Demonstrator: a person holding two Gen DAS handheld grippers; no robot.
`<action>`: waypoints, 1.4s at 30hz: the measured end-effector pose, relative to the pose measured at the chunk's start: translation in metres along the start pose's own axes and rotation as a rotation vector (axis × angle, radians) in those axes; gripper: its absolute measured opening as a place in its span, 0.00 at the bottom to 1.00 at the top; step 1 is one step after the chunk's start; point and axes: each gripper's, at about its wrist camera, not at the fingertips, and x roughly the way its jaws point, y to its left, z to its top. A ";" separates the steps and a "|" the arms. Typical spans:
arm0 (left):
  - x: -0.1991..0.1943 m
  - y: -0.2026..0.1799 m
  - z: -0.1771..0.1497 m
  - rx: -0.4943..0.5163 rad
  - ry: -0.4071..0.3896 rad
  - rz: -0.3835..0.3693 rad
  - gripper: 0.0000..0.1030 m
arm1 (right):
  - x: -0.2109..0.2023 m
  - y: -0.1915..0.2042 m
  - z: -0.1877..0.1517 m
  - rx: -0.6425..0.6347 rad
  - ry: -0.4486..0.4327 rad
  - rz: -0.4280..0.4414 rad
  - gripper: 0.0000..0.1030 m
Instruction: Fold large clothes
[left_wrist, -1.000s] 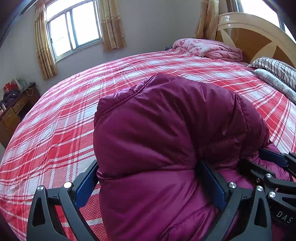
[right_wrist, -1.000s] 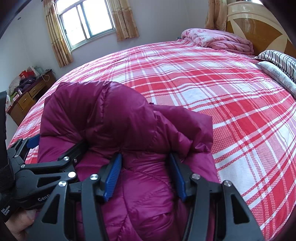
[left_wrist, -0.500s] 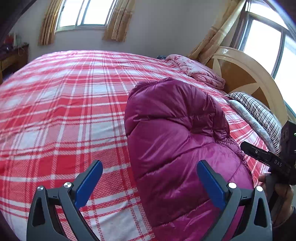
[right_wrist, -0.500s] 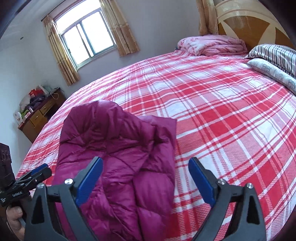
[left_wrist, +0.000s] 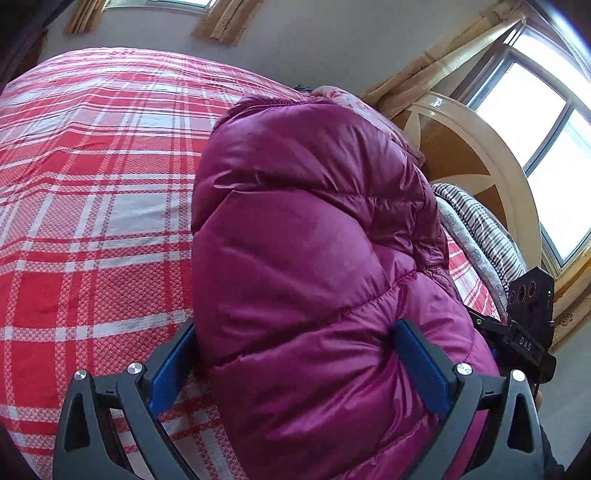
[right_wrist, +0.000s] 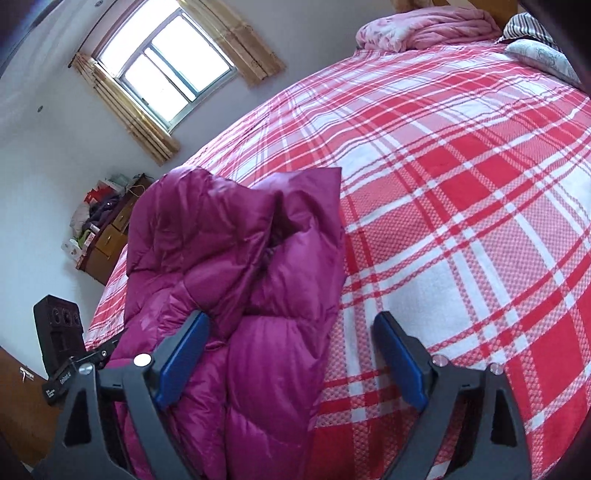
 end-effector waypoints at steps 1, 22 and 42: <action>0.000 -0.002 0.000 0.007 0.005 -0.007 0.99 | 0.001 0.003 -0.001 -0.002 0.016 0.024 0.74; -0.126 -0.030 -0.035 0.130 -0.102 0.180 0.52 | -0.004 0.127 -0.057 -0.140 0.013 0.126 0.23; -0.264 0.072 -0.076 -0.021 -0.258 0.433 0.52 | 0.095 0.292 -0.089 -0.366 0.164 0.312 0.23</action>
